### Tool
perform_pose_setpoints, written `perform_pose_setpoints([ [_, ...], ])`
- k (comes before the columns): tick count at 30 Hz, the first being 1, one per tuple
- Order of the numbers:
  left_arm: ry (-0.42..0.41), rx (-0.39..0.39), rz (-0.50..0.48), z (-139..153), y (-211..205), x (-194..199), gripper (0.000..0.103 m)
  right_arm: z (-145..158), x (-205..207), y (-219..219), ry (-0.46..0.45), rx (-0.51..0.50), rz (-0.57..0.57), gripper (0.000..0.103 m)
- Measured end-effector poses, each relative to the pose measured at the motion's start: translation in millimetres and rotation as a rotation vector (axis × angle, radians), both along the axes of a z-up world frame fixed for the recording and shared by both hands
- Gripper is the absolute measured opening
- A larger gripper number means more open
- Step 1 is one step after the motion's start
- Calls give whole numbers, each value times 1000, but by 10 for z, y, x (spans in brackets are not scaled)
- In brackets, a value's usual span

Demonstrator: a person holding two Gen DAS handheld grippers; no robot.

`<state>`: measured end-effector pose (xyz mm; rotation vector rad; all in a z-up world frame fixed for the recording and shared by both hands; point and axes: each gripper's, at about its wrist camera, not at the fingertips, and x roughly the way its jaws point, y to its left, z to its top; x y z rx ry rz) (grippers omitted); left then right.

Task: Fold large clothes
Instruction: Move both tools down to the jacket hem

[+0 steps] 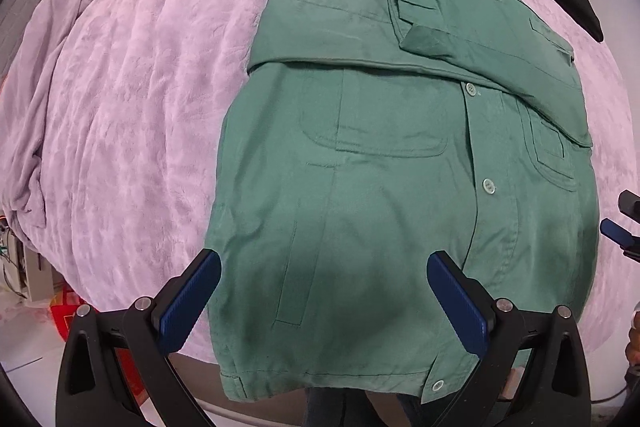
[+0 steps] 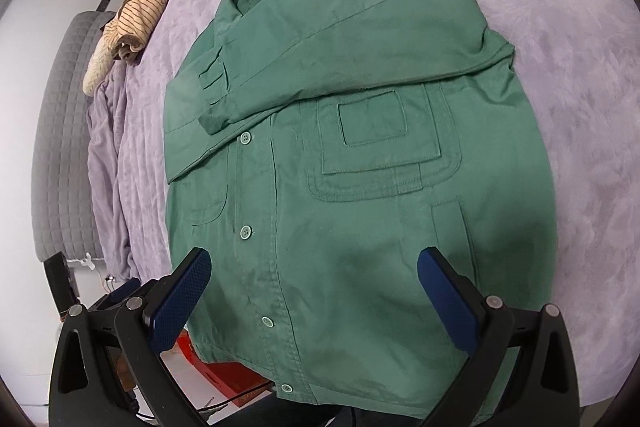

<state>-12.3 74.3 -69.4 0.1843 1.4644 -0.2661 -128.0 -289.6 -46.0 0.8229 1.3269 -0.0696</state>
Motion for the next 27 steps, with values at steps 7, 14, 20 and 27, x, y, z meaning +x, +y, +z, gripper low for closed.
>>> perform_pose_setpoints([
  [7,56,-15,40,-347,642,-186,103,-185,-518,78,33,26,-129,103],
  [14,165,-77,78,-797,1046,-384,103,-190,-1365,-195,63,-74,-345,103],
  [20,243,-181,81,-975,1080,-564,103,-379,-1983,-436,110,-85,-474,103],
  [27,264,-234,-10,-983,824,-782,103,-700,-2153,-225,44,151,-471,103],
])
